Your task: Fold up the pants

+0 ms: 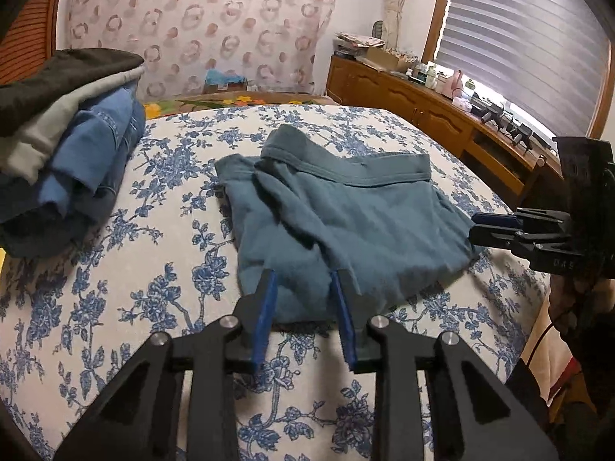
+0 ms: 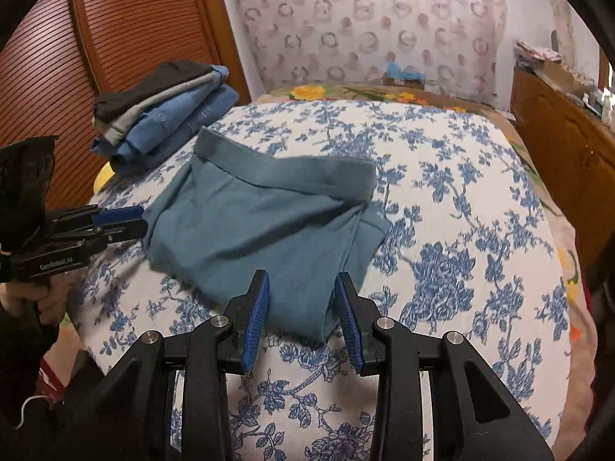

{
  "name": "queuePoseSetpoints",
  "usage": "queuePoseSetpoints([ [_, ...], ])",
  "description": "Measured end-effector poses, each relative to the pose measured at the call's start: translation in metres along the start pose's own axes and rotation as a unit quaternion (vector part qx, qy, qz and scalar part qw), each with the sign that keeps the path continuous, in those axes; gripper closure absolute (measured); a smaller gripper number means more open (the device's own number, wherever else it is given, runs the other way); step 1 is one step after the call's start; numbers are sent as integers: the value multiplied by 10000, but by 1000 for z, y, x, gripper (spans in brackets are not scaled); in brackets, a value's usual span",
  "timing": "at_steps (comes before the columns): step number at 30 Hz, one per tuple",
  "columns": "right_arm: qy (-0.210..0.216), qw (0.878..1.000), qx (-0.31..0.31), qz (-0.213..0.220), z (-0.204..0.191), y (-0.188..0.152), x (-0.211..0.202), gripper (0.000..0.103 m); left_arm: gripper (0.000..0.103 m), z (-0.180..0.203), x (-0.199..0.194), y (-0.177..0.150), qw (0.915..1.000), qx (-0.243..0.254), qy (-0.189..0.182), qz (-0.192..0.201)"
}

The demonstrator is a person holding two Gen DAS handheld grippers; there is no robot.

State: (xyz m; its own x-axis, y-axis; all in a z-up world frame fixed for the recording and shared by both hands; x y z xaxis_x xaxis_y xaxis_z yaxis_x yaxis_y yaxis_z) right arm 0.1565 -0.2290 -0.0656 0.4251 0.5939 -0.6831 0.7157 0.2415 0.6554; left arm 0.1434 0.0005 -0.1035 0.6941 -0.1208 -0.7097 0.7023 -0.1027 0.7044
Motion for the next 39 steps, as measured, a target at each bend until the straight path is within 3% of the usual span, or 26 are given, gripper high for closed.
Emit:
queuePoseSetpoints([
  [3, 13, 10000, 42, -45, 3, -3, 1, 69, 76, -1, 2, -2, 10000, -4, 20, -26],
  [6, 89, 9994, -33, -333, 2, -9, 7, 74, 94, 1, 2, -3, 10000, 24, -21, 0],
  [9, -8, 9991, -192, -373, -1, -8, 6, 79, 99, 2, -2, -2, 10000, 26, 8, 82],
  [13, 31, 9991, -236, -358, -1, -10, 4, 95, 101, 0, -21, -3, 9993, -144, -201, 290],
  [16, -40, 9995, -283, -166, -2, -11, -4, 98, 103, -6, -38, -5, 9986, -155, -50, 509],
  [19, -18, 9998, -209, -4, 0, -11, -14, 99, 103, -18, -40, -8, 9985, -256, 36, 481],
  [24, -23, 9997, -214, -93, 0, -13, -9, 99, 102, -22, -35, -9, 9985, -241, 127, 476],
  [28, -24, 9997, -189, -122, 1, -14, -5, 99, 82, -11, -30, -3, 9987, -64, 146, 475],
  [34, 12, 9998, -152, -139, 4, -17, -4, 99, 79, 6, -11, 5, 9990, 319, 144, 282],
  [39, 21, 9998, -148, -125, 4, -17, -4, 99, 78, 8, 11, 6, 9984, 410, 395, 11],
])
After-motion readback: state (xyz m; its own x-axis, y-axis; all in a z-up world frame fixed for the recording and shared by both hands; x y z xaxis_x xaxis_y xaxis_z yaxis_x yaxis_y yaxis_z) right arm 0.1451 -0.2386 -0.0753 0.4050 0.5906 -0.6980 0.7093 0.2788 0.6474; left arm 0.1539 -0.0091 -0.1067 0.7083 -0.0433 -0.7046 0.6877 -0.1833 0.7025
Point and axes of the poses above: each gripper's, at about its wrist camera, not at the fingertips, and x roughly the way its jaws point, z to its right, y to its top, the point moved 3 cm from there along x, roughly the way its jaws point, and after that the axes turned 13 degrees about y, right-handed, at the moved point
